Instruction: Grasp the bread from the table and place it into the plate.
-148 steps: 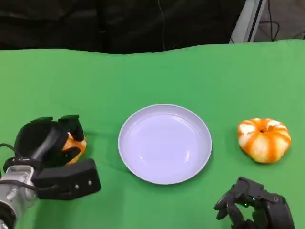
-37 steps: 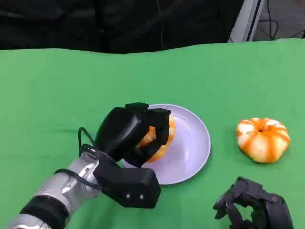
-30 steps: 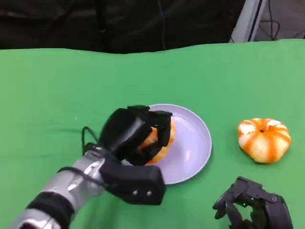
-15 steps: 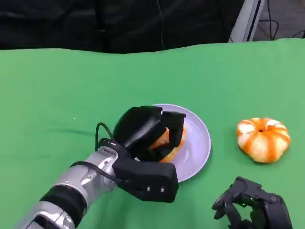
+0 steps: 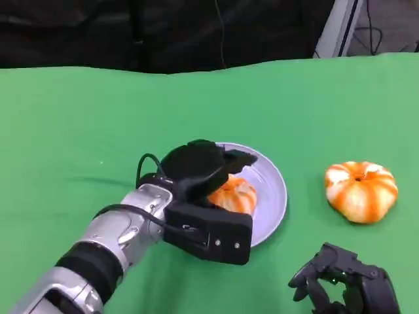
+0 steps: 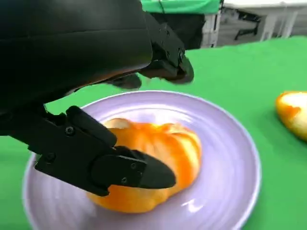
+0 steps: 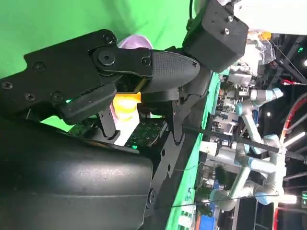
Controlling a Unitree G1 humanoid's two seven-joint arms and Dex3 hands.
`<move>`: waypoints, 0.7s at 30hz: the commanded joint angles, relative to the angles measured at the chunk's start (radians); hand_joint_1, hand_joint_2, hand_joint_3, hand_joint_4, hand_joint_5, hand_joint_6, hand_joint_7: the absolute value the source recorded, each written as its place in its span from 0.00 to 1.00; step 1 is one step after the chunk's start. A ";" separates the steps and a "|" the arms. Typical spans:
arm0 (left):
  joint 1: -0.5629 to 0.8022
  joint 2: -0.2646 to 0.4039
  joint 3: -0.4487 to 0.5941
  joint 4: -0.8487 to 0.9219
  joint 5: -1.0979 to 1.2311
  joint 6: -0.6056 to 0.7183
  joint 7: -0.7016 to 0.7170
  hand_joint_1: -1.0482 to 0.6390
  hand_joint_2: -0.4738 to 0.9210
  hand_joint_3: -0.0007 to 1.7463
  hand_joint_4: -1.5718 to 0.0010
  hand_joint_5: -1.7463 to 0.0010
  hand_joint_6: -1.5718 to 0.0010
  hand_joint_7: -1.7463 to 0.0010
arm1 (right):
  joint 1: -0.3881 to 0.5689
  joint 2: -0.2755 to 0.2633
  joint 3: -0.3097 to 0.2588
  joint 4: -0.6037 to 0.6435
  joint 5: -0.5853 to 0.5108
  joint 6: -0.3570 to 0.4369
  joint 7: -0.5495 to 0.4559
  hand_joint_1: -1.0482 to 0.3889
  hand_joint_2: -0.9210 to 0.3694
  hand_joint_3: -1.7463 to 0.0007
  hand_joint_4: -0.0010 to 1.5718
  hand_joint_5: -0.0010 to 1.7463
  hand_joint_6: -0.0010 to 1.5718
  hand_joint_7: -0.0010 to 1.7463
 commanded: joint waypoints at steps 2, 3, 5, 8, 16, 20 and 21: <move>0.022 0.019 -0.012 -0.035 0.007 0.031 -0.023 0.12 1.00 0.22 1.00 0.95 0.93 1.00 | 0.001 -0.007 -0.008 0.000 0.003 -0.015 -0.014 0.26 0.06 0.69 0.56 0.84 0.59 0.65; 0.031 0.023 -0.010 -0.044 0.006 0.029 -0.009 0.12 1.00 0.22 1.00 0.95 0.93 1.00 | 0.001 -0.006 -0.007 -0.001 0.006 -0.011 -0.012 0.26 0.06 0.68 0.56 0.84 0.59 0.65; 0.049 0.036 0.000 -0.071 -0.002 0.018 0.010 0.06 1.00 0.26 1.00 0.99 0.99 1.00 | 0.001 -0.006 -0.005 -0.001 0.011 -0.007 -0.010 0.26 0.06 0.68 0.56 0.84 0.59 0.65; 0.077 0.059 0.028 -0.124 -0.035 -0.004 -0.004 0.03 1.00 0.29 1.00 1.00 1.00 1.00 | 0.003 -0.005 -0.003 -0.005 0.014 -0.003 -0.008 0.26 0.06 0.68 0.57 0.84 0.59 0.65; 0.146 0.121 0.101 -0.244 -0.144 -0.052 -0.096 0.01 1.00 0.31 1.00 1.00 1.00 1.00 | 0.003 -0.006 -0.004 -0.008 0.010 -0.003 -0.011 0.26 0.05 0.69 0.56 0.85 0.59 0.66; 0.222 0.189 0.174 -0.373 -0.253 -0.092 -0.199 0.06 1.00 0.31 0.95 0.98 0.97 0.99 | 0.006 -0.006 -0.003 -0.014 0.018 0.003 -0.006 0.25 0.06 0.70 0.56 0.85 0.59 0.66; 0.259 0.211 0.207 -0.404 -0.275 -0.115 -0.182 0.06 1.00 0.31 0.95 0.98 0.97 0.99 | 0.005 -0.008 -0.004 -0.013 0.018 0.001 -0.005 0.25 0.05 0.70 0.56 0.85 0.59 0.66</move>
